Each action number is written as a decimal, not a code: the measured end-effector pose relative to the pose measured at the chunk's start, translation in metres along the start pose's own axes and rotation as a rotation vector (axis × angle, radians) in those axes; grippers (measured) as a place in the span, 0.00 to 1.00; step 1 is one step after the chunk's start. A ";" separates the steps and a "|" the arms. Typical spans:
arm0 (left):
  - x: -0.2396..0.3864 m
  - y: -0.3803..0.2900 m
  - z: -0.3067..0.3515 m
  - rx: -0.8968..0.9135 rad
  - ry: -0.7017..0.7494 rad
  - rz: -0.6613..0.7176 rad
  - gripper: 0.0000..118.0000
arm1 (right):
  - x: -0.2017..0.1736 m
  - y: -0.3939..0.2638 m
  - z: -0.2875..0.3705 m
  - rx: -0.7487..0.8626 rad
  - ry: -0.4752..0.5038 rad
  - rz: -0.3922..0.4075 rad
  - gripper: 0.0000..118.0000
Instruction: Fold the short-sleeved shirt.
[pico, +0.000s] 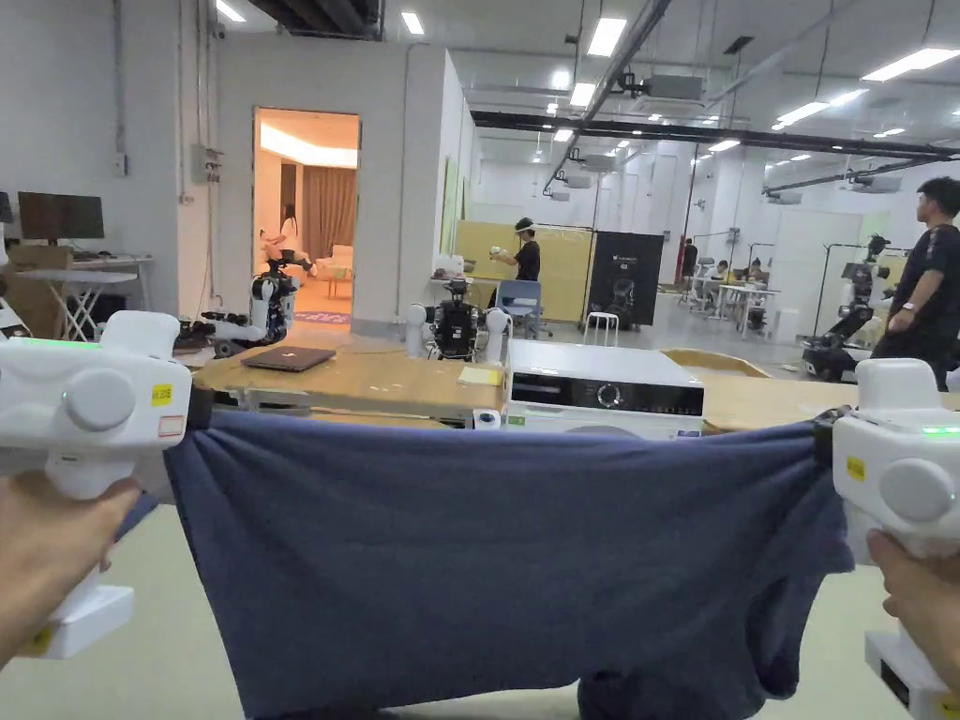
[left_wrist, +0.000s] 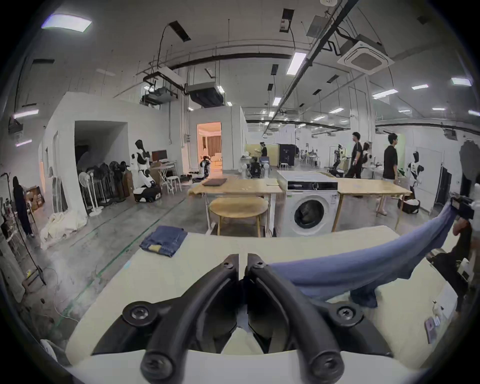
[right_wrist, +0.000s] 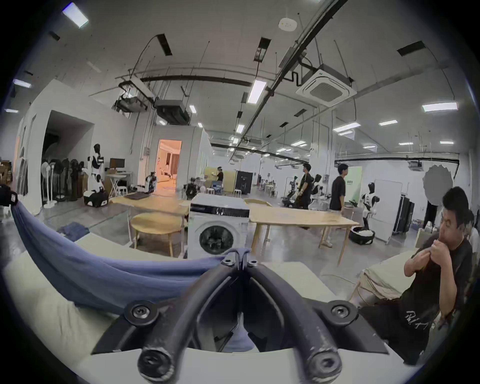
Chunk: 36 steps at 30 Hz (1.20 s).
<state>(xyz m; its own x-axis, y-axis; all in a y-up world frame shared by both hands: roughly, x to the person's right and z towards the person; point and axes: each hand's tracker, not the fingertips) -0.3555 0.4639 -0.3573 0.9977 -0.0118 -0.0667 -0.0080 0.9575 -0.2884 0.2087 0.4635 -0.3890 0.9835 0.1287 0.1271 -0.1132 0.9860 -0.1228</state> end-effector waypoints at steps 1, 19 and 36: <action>-0.001 -0.012 0.009 -0.006 -0.003 0.004 0.00 | 0.001 -0.012 0.011 0.004 0.001 -0.003 0.00; 0.003 -0.236 0.163 -0.205 -0.119 0.126 0.00 | 0.022 -0.195 0.170 -0.240 0.058 0.041 0.00; 0.001 -0.383 0.148 -0.631 -0.147 0.083 0.00 | 0.033 -0.358 0.215 -0.713 0.083 0.133 0.00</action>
<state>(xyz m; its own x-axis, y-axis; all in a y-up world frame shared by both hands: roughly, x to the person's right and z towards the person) -0.3411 0.1396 -0.1059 0.9905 0.1371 0.0054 -0.0788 0.6001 -0.7960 0.2517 0.1373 -0.1292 0.9785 0.2062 -0.0053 -0.1410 0.6500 -0.7468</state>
